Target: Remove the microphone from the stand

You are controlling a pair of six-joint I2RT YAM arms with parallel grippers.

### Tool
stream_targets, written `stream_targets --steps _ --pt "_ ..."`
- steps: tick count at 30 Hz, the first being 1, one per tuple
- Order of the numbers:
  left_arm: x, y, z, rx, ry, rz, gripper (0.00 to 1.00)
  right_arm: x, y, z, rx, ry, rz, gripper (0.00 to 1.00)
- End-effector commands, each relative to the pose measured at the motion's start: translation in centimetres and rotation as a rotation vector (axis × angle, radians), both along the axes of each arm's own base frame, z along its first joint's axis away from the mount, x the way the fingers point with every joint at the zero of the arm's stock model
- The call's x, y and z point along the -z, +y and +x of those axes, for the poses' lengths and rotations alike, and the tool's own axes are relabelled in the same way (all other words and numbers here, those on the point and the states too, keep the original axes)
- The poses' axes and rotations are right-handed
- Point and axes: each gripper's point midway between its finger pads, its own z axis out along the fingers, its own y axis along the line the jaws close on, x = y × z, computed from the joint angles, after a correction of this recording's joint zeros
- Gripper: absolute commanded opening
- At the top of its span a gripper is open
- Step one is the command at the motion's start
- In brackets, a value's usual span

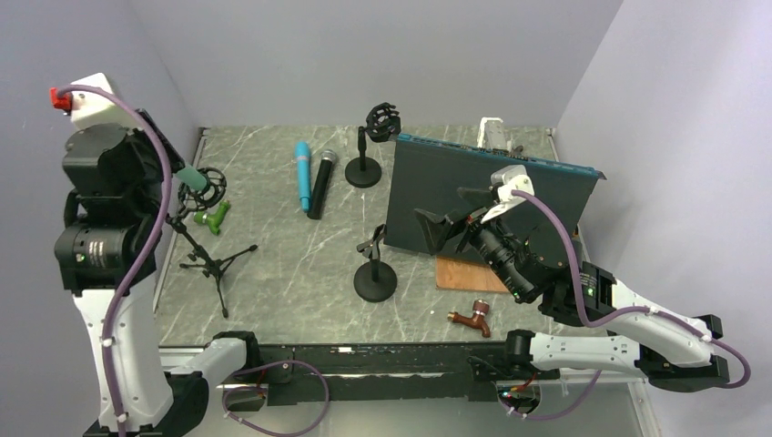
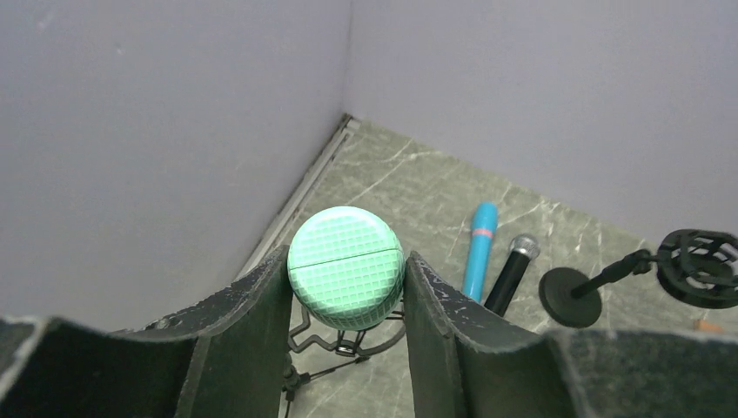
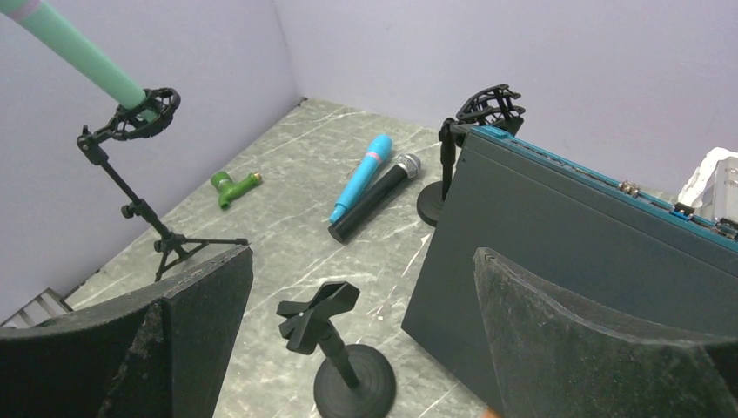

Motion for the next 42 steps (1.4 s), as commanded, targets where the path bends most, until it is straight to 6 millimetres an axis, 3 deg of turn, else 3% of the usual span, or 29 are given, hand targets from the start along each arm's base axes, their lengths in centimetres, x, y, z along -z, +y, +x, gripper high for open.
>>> stream_targets --steps 1,13,16,20,27,31,34,38,42 --pt "-4.1 -0.3 -2.3 0.038 -0.104 0.044 0.00 -1.6 0.0 -0.1 -0.011 -0.016 0.061 1.00" --pt "-9.4 -1.3 -5.2 0.090 -0.282 0.040 0.00 -1.8 0.0 -0.1 -0.009 -0.014 0.061 1.00" --pt "-9.7 -2.0 -4.4 0.133 -0.286 0.034 0.00 -1.7 0.1 -0.1 -0.009 -0.013 0.060 1.00" --pt "-9.0 -4.3 -1.4 0.262 -0.251 0.020 0.00 -1.7 0.4 0.0 -0.012 -0.013 0.055 1.00" --pt "-5.4 -9.0 4.9 0.502 -0.110 -0.022 0.00 -1.7 0.1 0.0 -0.001 -0.009 0.054 1.00" --pt "-2.8 -12.1 7.9 0.562 0.024 0.048 0.00 -1.7 0.1 0.0 0.002 -0.008 0.054 1.00" --pt "0.2 -14.3 10.5 0.607 0.136 0.053 0.00 -1.6 0.2 0.1 0.003 -0.006 0.053 1.00" --pt "6.1 -16.0 14.2 0.644 0.310 0.025 0.00 -1.6 0.3 0.0 -0.003 0.000 0.058 1.00" --pt "10.9 -18.1 16.7 0.709 0.440 -0.024 0.00 -1.3 0.1 0.0 -0.001 0.008 0.053 1.00"
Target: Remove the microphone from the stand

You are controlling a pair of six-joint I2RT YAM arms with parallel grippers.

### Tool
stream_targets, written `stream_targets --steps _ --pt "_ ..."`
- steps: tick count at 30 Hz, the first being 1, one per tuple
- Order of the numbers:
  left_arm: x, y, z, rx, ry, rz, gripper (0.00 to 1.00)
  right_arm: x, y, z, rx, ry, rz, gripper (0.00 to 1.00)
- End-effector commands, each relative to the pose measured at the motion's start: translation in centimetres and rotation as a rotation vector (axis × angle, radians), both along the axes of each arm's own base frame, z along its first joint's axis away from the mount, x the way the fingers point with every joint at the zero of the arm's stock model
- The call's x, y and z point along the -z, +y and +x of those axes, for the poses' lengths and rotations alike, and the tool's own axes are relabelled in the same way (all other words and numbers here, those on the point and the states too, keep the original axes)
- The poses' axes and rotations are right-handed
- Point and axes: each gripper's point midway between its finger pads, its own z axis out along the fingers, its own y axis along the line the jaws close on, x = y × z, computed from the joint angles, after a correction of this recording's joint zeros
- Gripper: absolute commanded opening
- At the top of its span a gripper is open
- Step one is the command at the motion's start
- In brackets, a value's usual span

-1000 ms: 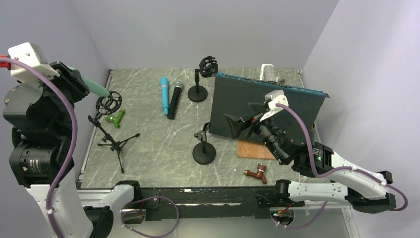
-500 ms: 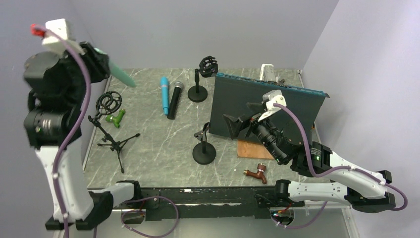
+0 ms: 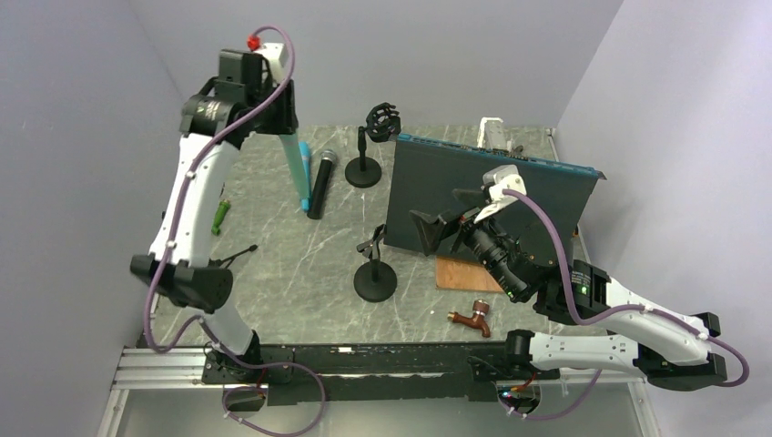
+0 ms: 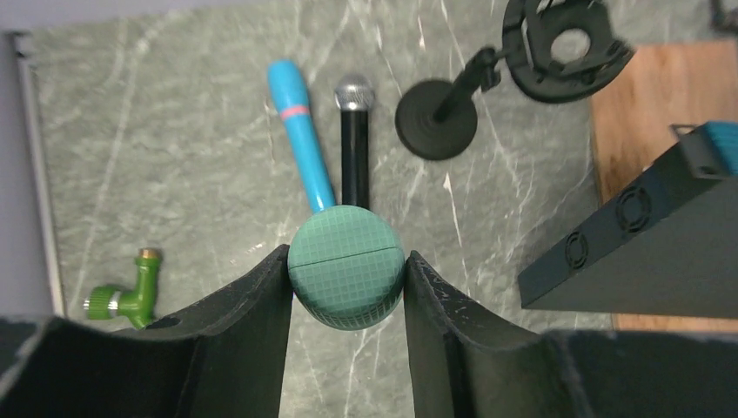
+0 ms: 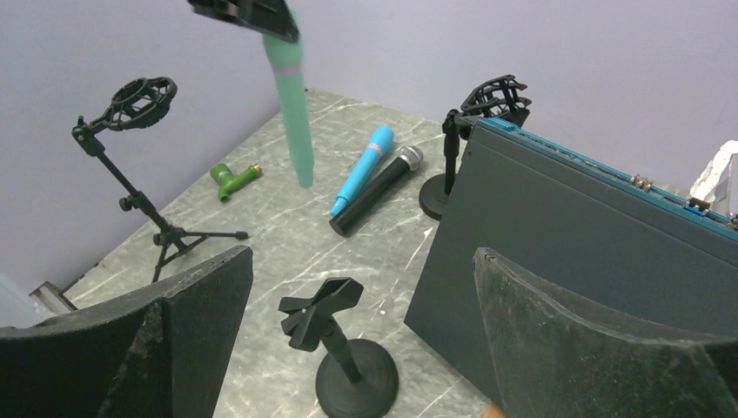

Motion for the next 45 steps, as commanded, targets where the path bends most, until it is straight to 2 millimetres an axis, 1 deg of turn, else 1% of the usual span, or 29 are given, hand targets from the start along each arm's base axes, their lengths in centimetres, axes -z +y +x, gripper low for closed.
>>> stream_targets --steps 1,4,7,13,18,27,33,37,38,40,45 --pt "3.1 -2.3 1.5 0.090 0.092 -0.034 0.00 -1.9 -0.7 -0.2 0.005 -0.003 0.071 1.00" --pt "6.2 -3.9 3.0 0.141 0.175 -0.058 0.00 -1.9 -0.9 -0.2 0.006 0.000 0.080 1.00" --pt "9.7 -4.8 4.4 0.166 0.266 -0.052 0.00 -1.9 -0.9 -0.3 0.000 0.005 0.090 1.00" --pt "16.0 -5.3 7.0 0.146 0.376 -0.026 0.00 -1.5 -0.7 -0.4 -0.004 0.014 0.089 1.00" --pt "19.7 -6.5 8.9 0.141 0.396 -0.049 0.00 -1.4 -0.3 -0.3 -0.006 0.017 0.083 1.00" --pt "22.8 -7.0 13.2 0.094 0.321 -0.006 0.00 -1.3 -0.4 -0.3 -0.002 0.031 0.085 1.00" --pt "24.4 -8.0 16.2 0.103 0.243 0.024 0.00 -1.1 -0.3 -0.4 -0.008 0.045 0.096 1.00" --pt "26.5 -8.5 18.0 0.124 0.236 0.033 0.00 -1.2 -0.3 -0.6 -0.016 0.054 0.113 1.00" --pt "26.8 -8.8 18.3 0.139 0.233 0.031 0.00 -1.2 -0.4 -0.6 -0.017 0.056 0.118 1.00" --pt "27.7 -8.7 18.6 0.135 0.246 0.043 0.00 -1.2 -0.6 -0.7 -0.015 0.060 0.123 1.00" --pt "28.2 -8.8 18.6 0.147 0.249 0.036 0.00 -1.0 -1.0 -0.6 0.000 0.067 0.132 1.00"
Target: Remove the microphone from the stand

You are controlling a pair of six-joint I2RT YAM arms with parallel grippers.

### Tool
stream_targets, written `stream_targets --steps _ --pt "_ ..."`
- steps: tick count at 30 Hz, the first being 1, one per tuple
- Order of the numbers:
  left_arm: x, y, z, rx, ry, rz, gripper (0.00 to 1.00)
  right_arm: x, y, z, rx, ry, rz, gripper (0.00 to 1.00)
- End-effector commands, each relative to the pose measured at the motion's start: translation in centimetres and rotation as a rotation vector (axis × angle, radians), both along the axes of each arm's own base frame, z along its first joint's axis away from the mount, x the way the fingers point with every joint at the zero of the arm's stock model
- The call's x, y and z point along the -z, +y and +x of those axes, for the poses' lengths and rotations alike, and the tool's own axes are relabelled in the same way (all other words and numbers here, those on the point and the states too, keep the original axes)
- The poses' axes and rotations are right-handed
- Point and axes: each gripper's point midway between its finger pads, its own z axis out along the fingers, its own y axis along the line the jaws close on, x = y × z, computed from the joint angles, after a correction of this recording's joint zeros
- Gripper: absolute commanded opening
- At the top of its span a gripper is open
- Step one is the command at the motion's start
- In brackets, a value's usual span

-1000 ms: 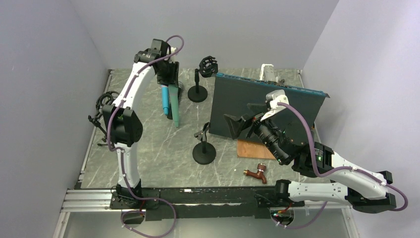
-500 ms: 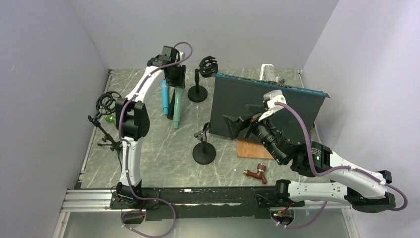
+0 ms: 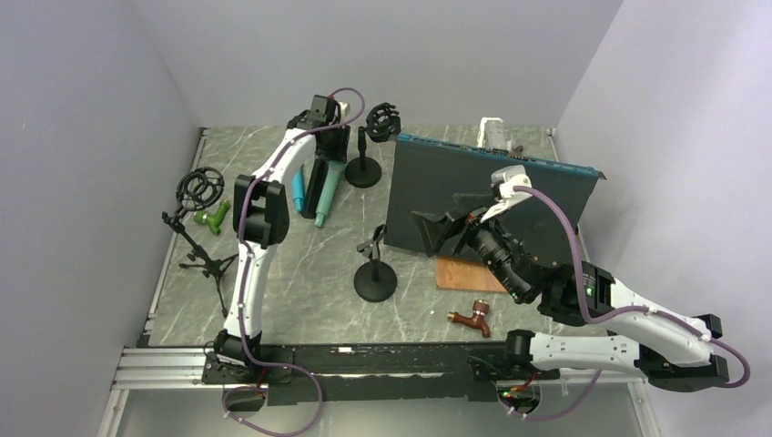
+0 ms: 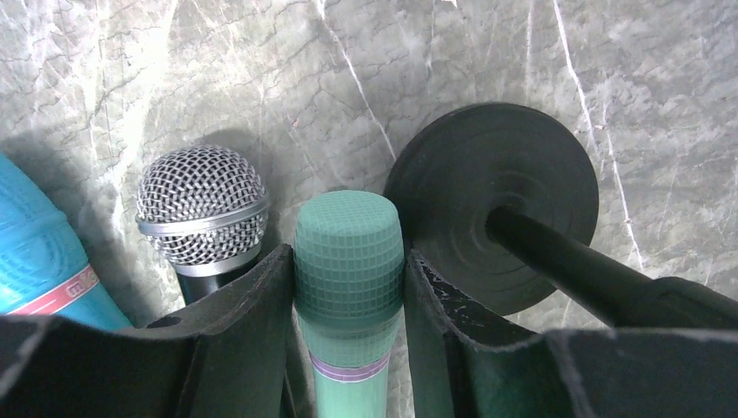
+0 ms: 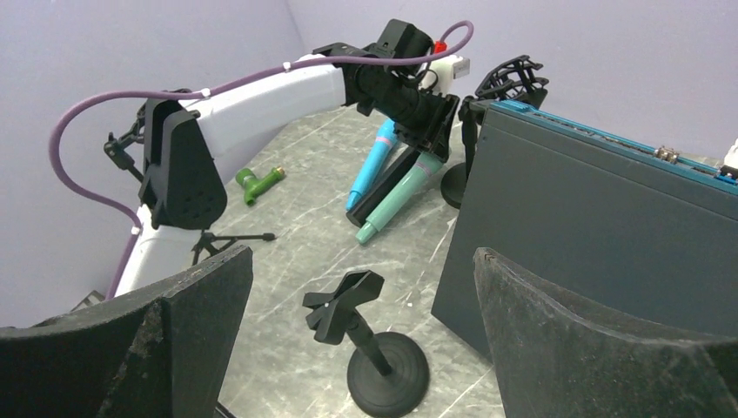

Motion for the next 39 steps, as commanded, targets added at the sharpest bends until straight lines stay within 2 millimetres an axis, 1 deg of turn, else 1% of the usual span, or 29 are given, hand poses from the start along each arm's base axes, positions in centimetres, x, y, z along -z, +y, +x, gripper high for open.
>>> stream_targets --steps 1,5,10,11,13,14,16,17,22,25,27,29,30,31,34,36,37,39 --pt "-3.0 -0.4 1.4 0.030 -0.098 -0.020 0.00 -1.2 -0.8 -0.2 0.006 0.000 0.053 1.00" --pt "-3.1 -0.1 1.2 0.028 -0.089 -0.015 0.00 -1.3 -0.5 -0.1 0.004 -0.002 0.040 1.00" --pt "-4.2 0.4 1.1 -0.002 -0.117 -0.038 0.00 -1.3 -0.3 -0.1 0.001 -0.002 0.035 1.00" --pt "-4.4 0.8 1.2 -0.020 -0.122 -0.028 0.00 -1.3 -0.2 -0.1 -0.002 -0.002 0.035 1.00" --pt "-4.6 1.0 1.2 -0.029 -0.123 -0.023 0.07 -1.3 -0.2 -0.1 0.000 -0.001 0.037 1.00" --pt "-4.8 1.0 1.2 -0.029 -0.123 -0.023 0.13 -1.3 -0.2 -0.1 0.000 -0.001 0.036 1.00" --pt "-5.2 1.1 1.2 -0.038 -0.123 -0.025 0.40 -1.3 -0.3 -0.1 0.001 -0.002 0.037 1.00" --pt "-5.2 1.1 1.2 -0.042 -0.121 -0.026 0.44 -1.3 -0.2 0.0 0.002 -0.002 0.036 1.00" --pt "-5.4 1.5 1.0 -0.067 -0.108 -0.042 0.49 -1.3 0.1 0.0 -0.004 -0.004 0.032 1.00" --pt "-5.2 1.8 1.0 -0.080 -0.096 -0.051 0.51 -1.4 0.2 0.0 -0.006 -0.005 0.029 1.00" --pt "-5.2 2.0 1.0 -0.080 -0.095 -0.041 0.49 -1.4 0.2 0.0 -0.007 -0.005 0.030 1.00" --pt "-5.1 2.2 1.0 -0.073 -0.096 -0.027 0.76 -1.4 0.1 0.0 -0.006 -0.005 0.030 1.00" --pt "-5.1 2.3 0.9 -0.077 -0.095 -0.020 0.97 -1.3 0.2 -0.1 -0.008 -0.004 0.030 1.00" --pt "-5.2 2.3 0.9 -0.068 -0.097 -0.018 0.99 -1.4 0.1 0.0 -0.006 -0.005 0.033 1.00" --pt "-5.6 2.1 0.6 -0.037 -0.115 -0.024 0.99 -1.3 0.2 0.0 -0.006 -0.003 0.034 1.00" --pt "-6.2 2.2 0.6 -0.042 -0.127 -0.022 1.00 -1.3 0.2 0.0 -0.007 -0.002 0.033 1.00" --pt "-6.6 2.3 0.6 -0.045 -0.134 -0.023 0.99 -1.2 0.2 0.0 -0.006 -0.002 0.031 1.00" --pt "-8.1 2.3 0.5 -0.048 -0.158 -0.029 0.99 -1.2 0.3 0.0 -0.006 -0.001 0.028 1.00"
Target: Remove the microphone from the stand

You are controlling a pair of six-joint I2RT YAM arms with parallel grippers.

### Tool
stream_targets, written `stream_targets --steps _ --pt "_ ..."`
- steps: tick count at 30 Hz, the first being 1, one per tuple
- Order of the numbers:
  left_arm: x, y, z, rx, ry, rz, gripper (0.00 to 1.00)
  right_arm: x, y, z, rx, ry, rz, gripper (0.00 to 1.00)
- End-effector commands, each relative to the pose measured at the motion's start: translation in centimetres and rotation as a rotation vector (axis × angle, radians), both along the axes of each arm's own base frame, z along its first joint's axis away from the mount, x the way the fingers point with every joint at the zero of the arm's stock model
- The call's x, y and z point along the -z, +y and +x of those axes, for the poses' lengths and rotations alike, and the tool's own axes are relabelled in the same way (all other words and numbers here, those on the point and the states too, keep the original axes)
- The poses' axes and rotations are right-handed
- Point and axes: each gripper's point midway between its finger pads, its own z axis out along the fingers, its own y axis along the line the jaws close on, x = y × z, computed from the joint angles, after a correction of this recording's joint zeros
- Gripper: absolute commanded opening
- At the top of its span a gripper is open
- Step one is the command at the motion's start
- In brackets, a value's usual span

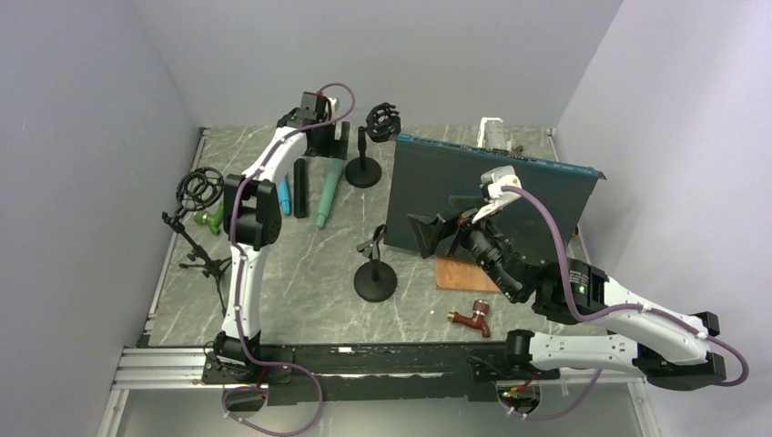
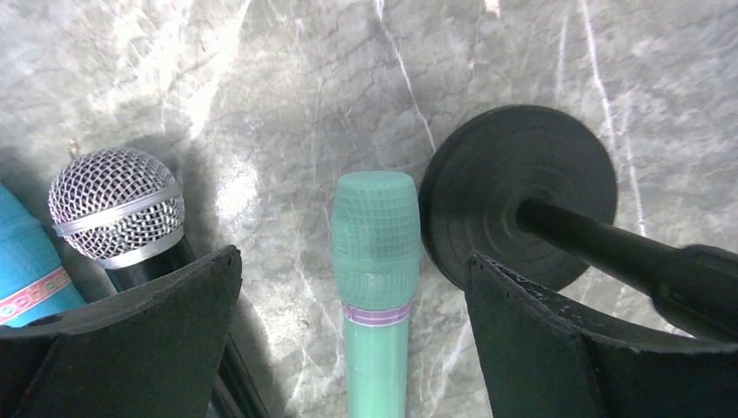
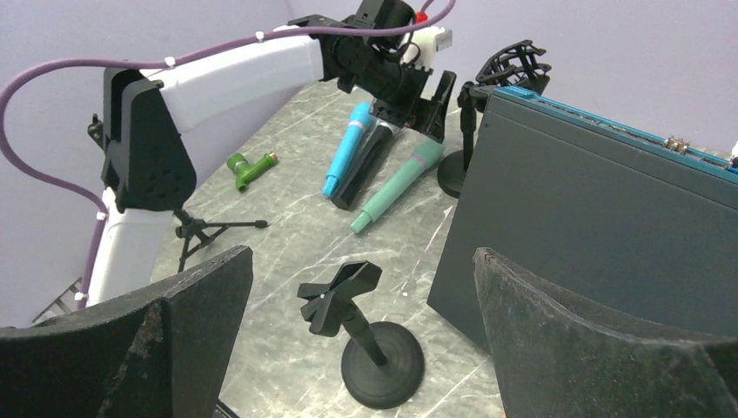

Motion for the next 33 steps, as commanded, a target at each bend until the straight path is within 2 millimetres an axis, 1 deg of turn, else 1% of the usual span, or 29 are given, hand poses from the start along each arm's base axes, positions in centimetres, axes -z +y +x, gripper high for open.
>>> stream_targets --steps 1,5,7,10,15,19,20,23,25,27,30,33 --pt "-8.4 -0.1 0.6 0.010 -0.166 -0.034 1.00 -2.2 -0.3 -0.2 -0.008 -0.019 0.065 1.00" --pt "-13.1 0.4 0.0 -0.011 -0.235 -0.043 0.99 -2.2 -0.2 -0.1 -0.006 -0.021 0.064 1.00" --pt "-15.8 1.3 -0.6 -0.057 -0.277 -0.031 0.99 -2.1 -0.1 -0.1 -0.010 -0.024 0.063 1.00" --pt "-19.8 2.6 -1.9 -0.123 -0.351 -0.043 0.99 -1.9 0.1 -0.1 -0.014 -0.026 0.061 1.00" --pt "-26.9 2.6 -5.4 -0.113 -0.463 -0.133 0.99 -1.7 0.4 -0.1 -0.021 -0.034 0.049 1.00" --pt "-31.4 2.7 -8.9 -0.091 -0.532 -0.194 0.99 -1.7 0.5 -0.1 -0.026 -0.040 0.049 1.00" --pt "-32.3 2.5 -10.0 -0.066 -0.549 -0.217 0.99 -1.7 0.5 -0.1 -0.027 -0.041 0.048 1.00" --pt "-34.2 2.2 -13.5 -0.010 -0.587 -0.265 1.00 -1.5 0.6 -0.1 -0.031 -0.048 0.042 1.00" --pt "-35.2 2.4 -15.8 0.021 -0.615 -0.275 0.99 -1.4 0.6 -0.1 -0.032 -0.052 0.032 1.00" --pt "-35.6 2.6 -18.2 0.060 -0.635 -0.277 0.99 -1.4 0.5 -0.1 -0.034 -0.058 0.023 1.00" --pt "-36.4 3.7 -21.9 0.100 -0.693 -0.239 0.99 -1.4 0.4 -0.2 -0.040 -0.066 0.016 1.00" --pt "-36.8 5.6 -25.7 0.101 -0.750 -0.174 0.99 -1.4 0.3 -0.2 -0.046 -0.075 0.013 1.00"
